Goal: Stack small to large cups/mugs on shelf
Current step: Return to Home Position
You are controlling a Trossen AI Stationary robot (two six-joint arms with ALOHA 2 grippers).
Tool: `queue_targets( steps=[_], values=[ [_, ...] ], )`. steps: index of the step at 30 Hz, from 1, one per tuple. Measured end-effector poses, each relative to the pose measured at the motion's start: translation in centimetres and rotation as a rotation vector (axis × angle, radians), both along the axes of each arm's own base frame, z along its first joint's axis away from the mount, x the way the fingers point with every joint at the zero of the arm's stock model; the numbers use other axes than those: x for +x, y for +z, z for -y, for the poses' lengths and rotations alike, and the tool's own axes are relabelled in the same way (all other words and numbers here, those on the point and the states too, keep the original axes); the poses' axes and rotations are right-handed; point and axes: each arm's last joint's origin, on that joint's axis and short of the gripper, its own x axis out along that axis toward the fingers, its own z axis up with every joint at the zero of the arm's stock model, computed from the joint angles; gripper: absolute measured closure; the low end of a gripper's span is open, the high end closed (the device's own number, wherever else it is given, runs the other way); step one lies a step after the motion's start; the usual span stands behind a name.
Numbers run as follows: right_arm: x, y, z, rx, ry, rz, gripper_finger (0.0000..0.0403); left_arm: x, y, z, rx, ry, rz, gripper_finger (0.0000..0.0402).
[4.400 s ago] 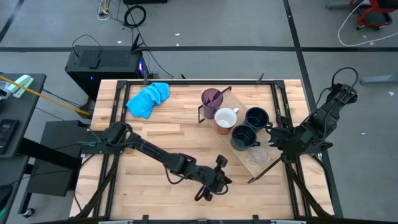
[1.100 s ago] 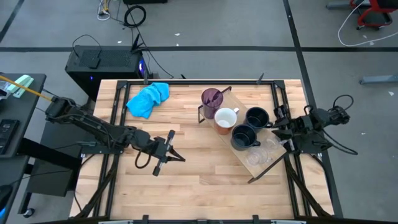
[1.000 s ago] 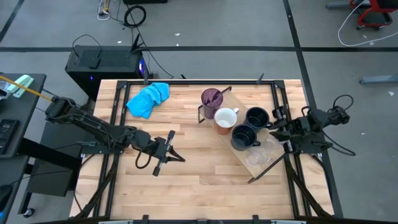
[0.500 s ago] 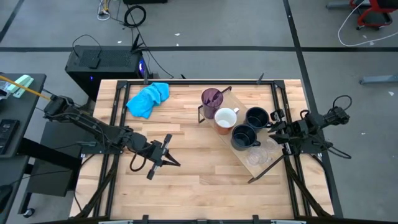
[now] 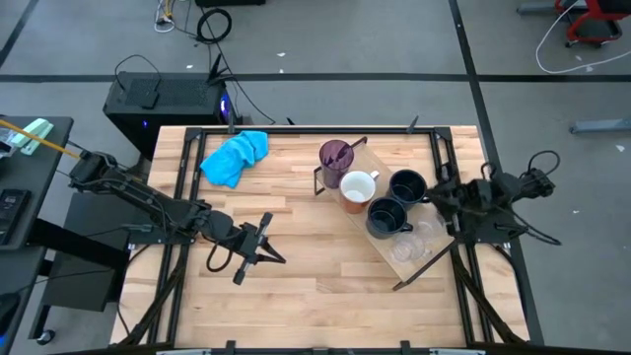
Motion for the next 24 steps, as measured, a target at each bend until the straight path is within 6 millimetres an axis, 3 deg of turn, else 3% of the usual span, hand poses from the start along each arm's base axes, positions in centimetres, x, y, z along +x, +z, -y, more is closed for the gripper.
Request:
queue_targets(
  steps=[3, 11, 24],
  values=[
    [-0.3, 0.7, 0.4, 0.009, -0.088, 0.016, 0.0334, 0.0, 0.0, 0.0, 0.002, 0.000, 0.001, 0.0394],
    [-0.4, 0.6, 1.1, 0.075, -0.355, -0.048, 0.0334, 0.0, 0.0, 0.0, 0.003, -0.001, 0.001, 0.0377],
    [-0.8, 0.1, 2.2, 0.145, -0.789, -0.218, 0.0334, 0.0, 0.0, 0.0, 0.000, 0.000, -0.001, 0.0387]
  ],
)
